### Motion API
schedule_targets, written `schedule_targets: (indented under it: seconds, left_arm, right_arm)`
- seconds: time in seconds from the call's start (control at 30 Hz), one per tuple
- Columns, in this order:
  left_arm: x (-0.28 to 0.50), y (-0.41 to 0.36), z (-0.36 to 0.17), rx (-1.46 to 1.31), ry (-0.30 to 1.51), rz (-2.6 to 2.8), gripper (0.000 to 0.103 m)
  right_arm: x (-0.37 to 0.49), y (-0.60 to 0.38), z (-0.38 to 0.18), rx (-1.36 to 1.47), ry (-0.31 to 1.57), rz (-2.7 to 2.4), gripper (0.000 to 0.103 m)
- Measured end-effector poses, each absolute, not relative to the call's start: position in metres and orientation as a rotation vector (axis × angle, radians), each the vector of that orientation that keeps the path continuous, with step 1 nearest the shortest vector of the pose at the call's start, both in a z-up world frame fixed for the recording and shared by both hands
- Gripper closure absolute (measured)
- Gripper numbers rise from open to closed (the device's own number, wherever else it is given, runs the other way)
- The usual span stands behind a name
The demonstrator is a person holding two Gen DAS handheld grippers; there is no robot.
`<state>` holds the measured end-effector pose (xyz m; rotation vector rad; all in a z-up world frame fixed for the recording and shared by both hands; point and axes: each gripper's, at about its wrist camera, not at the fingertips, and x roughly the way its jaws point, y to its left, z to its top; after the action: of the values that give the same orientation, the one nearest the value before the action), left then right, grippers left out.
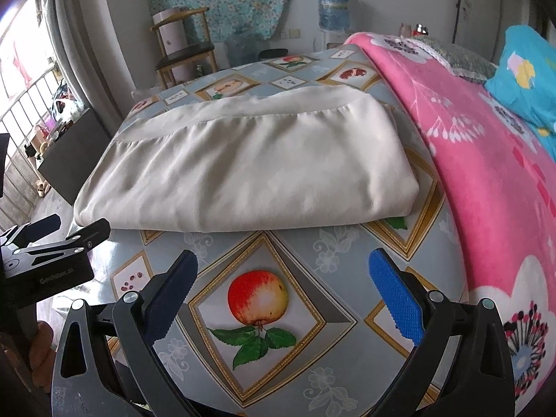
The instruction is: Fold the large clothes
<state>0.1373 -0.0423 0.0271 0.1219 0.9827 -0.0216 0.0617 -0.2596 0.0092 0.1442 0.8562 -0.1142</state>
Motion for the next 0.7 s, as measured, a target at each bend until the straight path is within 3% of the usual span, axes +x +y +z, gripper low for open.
schedule_targets:
  seconds: [0.7]
  left_arm:
    - [0.1365,-0.0394,0.0267,0.085,0.993,-0.036,0.005]
  right_arm:
    - [0.0644,-0.2634,0.0144,0.143,0.849,-0.12,0.007]
